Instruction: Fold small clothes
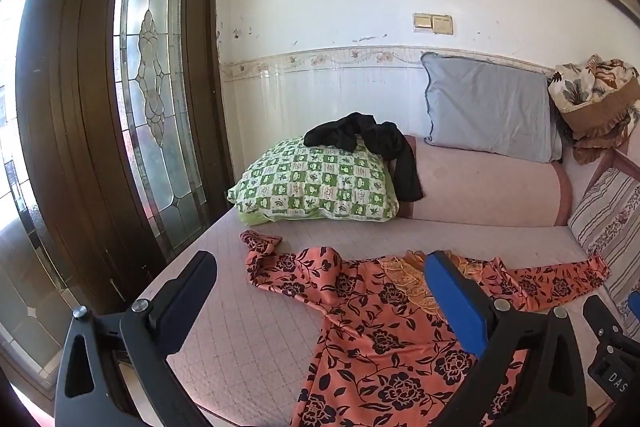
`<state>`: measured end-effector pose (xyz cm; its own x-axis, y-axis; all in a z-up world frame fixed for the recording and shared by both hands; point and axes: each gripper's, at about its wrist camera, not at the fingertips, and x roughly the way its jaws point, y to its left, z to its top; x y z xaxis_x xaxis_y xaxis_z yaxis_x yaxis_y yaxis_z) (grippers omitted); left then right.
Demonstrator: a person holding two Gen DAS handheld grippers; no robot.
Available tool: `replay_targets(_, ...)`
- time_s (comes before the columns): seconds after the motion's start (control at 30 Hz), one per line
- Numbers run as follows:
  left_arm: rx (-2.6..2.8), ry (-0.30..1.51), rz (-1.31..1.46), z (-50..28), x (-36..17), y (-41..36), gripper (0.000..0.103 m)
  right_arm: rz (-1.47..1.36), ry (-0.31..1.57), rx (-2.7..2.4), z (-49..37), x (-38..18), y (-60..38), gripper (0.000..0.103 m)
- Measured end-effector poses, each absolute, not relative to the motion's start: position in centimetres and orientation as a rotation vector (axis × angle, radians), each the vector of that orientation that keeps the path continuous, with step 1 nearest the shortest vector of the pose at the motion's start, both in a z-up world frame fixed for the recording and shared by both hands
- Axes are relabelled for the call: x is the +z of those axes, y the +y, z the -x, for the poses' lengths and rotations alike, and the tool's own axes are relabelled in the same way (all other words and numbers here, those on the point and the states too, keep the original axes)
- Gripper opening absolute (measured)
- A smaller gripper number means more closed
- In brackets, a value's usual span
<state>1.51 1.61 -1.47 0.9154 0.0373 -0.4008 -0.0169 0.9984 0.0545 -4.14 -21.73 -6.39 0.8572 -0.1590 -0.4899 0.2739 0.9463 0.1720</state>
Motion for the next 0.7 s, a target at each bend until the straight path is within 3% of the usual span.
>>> replay_targets(0.7,0.023,0.437,-0.063,-2.08,-2.46,1.26,0.103,-0.256,0.498,-0.233,3.63,-7.10,-22.02,0.103)
